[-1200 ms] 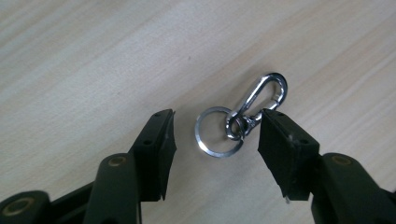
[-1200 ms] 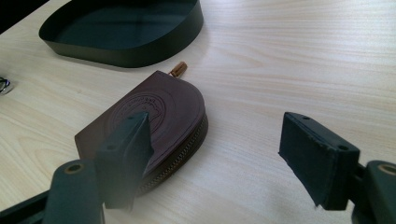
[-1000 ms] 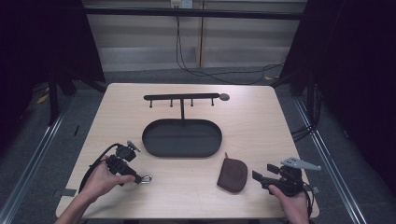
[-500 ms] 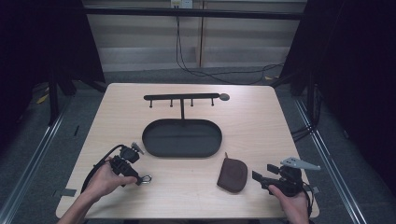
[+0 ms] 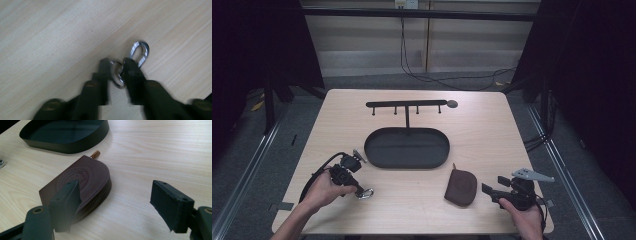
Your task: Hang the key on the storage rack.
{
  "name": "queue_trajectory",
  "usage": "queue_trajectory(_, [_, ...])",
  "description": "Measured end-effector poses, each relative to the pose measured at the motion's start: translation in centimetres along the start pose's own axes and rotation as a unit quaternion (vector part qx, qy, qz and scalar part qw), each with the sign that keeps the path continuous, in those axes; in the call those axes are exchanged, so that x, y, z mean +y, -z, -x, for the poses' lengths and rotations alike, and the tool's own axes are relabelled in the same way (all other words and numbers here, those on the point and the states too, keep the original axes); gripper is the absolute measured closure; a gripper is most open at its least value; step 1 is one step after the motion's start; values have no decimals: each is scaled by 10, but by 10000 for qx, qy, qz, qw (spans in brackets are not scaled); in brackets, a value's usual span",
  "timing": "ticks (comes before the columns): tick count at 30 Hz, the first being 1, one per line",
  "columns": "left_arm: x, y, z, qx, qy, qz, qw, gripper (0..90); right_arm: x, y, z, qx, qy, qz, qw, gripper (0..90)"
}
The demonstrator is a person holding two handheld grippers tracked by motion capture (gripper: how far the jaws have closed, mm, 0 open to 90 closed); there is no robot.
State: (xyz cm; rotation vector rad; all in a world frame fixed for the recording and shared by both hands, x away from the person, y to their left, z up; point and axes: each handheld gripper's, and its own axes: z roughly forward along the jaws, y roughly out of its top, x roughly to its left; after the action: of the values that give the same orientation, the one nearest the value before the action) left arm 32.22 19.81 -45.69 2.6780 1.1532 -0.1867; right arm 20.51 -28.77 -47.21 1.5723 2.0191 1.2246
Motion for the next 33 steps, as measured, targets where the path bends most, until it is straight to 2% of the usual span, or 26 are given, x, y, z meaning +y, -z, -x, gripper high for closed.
queue_trajectory(3, [0, -2, 1, 19, -23, -44, 10000, 787, 0, 0, 0, -1, 8, -7, 10000, 237])
queue_trajectory(7, [0, -1, 2, -43, -65, -76, 9999, 850, 0, -1, 0, -10, 12, -27, 10000, 237])
queue_trajectory(13, [0, 4, 4, -171, -152, -55, 9997, 882, 0, -1, 0, -19, 26, -34, 10000, 237])
queue_trajectory(14, [0, 5, 5, -98, -174, -55, 9998, 891, 0, -1, 0, -24, 20, -39, 10000, 237])
queue_trajectory(19, [1, 10, 7, -117, -250, -127, 9995, 892, 0, -2, 0, -27, 23, -63, 10000, 236])
queue_trajectory(25, [3, 18, 7, -116, -358, -79, 9993, 891, 0, -2, 0, -20, 10, -75, 10000, 236])
queue_trajectory(33, [6, 37, 9, -23, -318, 18, 9995, 891, 0, -2, 0, -4, 9, -78, 10000, 231])
